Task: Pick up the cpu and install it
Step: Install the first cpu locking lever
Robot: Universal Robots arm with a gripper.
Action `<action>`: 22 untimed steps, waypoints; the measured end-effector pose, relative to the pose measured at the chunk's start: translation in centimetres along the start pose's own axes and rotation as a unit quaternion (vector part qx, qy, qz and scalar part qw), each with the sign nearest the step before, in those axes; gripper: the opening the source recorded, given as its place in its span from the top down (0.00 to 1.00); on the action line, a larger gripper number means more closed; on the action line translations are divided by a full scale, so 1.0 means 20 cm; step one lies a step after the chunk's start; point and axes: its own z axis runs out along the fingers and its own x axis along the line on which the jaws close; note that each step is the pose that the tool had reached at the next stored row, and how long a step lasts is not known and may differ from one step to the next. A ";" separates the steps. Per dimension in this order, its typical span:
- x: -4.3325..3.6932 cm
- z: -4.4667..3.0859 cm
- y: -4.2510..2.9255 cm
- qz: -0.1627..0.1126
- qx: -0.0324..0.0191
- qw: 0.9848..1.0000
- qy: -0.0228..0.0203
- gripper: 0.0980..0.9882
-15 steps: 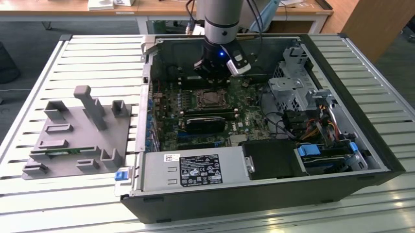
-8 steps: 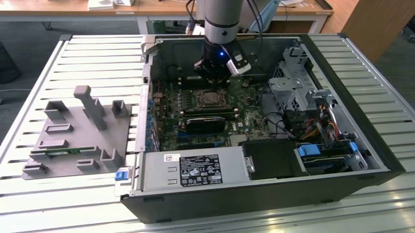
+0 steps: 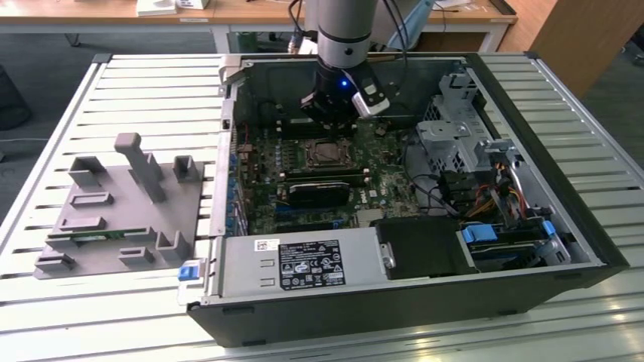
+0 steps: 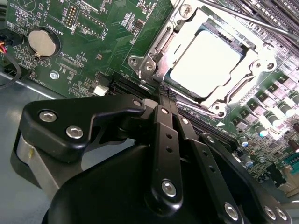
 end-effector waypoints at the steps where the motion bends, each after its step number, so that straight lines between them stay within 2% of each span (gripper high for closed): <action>1: 0.000 0.001 0.000 0.000 0.000 1.000 0.000 0.99; 15: 0.000 0.013 -0.001 0.000 0.009 1.000 0.000 0.99; 22: 0.000 0.023 -0.001 0.000 0.011 1.000 0.000 0.99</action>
